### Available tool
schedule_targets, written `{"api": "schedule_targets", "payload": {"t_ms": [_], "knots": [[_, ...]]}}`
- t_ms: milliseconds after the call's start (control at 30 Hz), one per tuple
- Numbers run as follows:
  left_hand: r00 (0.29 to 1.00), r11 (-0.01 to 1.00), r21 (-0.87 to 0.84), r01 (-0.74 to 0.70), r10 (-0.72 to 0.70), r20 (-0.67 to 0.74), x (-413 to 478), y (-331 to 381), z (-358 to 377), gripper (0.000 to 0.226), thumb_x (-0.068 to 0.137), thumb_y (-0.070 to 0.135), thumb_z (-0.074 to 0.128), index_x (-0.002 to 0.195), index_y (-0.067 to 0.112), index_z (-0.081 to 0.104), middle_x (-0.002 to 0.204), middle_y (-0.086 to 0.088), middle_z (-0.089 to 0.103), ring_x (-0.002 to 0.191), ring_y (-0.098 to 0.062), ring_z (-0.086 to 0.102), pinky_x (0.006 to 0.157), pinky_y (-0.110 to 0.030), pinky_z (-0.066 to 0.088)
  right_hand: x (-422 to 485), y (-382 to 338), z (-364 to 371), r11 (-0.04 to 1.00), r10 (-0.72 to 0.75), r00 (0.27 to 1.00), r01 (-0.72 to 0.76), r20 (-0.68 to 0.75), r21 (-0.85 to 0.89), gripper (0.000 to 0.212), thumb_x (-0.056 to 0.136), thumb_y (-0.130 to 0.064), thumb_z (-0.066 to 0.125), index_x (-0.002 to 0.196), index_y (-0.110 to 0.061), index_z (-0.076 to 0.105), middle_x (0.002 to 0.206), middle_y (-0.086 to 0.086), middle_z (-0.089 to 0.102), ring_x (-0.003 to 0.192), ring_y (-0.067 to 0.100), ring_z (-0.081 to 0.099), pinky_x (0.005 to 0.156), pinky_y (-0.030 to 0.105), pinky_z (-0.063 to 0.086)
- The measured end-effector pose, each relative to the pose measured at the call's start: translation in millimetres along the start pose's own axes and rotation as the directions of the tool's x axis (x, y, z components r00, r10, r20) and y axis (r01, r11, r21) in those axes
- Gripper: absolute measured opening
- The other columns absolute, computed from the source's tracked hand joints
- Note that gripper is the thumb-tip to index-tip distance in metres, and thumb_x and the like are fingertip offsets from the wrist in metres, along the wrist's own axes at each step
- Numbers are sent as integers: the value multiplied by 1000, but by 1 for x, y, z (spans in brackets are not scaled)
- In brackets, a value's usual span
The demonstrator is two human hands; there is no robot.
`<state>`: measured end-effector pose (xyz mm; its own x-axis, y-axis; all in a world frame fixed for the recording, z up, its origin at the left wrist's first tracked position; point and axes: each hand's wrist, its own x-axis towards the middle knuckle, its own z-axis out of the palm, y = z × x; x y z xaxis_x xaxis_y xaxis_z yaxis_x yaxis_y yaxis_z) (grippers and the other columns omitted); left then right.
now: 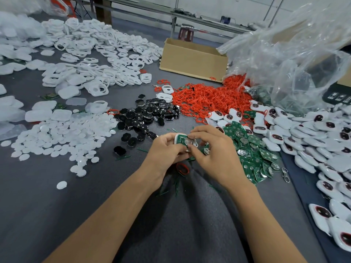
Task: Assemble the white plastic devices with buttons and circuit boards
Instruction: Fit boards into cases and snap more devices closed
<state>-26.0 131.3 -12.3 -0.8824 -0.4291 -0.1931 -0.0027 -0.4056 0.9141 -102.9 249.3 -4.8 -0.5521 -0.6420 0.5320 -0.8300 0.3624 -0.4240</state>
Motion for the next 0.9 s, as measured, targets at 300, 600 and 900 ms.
{"api": "schedule_targets", "payload": {"t_ms": [300, 600, 900], "knots": [[1000, 1000, -5, 4, -4, -2, 1, 1, 2, 17, 95, -5, 49, 105, -3, 62, 84, -11, 66, 63, -6, 65, 62, -19, 57, 0, -1, 0, 1000, 7, 1000, -7, 13, 2, 17, 80, -13, 71, 96, -11, 73, 104, -2, 66, 81, 7, 53, 78, 36, 52], [1000, 1000, 15, -2, 2, -18, 1, -1, 1, 19, 97, 1, 49, 109, -6, 62, 95, -19, 62, 71, -12, 63, 66, -21, 58, 0, 0, 1, 1000, -4, 1000, 4, 20, 13, 17, 80, -12, 71, 96, -11, 72, 104, -2, 66, 80, 5, 50, 77, 37, 52], [1000, 999, 37, -16, 17, -25, 0, -2, 1, 16, 98, 0, 47, 102, -2, 63, 88, -12, 64, 65, -7, 64, 62, -19, 57, 0, 0, 1, 1000, -7, 1000, 7, 16, 15, 17, 79, -14, 73, 95, -13, 72, 103, -4, 66, 78, 6, 51, 75, 37, 53]]}}
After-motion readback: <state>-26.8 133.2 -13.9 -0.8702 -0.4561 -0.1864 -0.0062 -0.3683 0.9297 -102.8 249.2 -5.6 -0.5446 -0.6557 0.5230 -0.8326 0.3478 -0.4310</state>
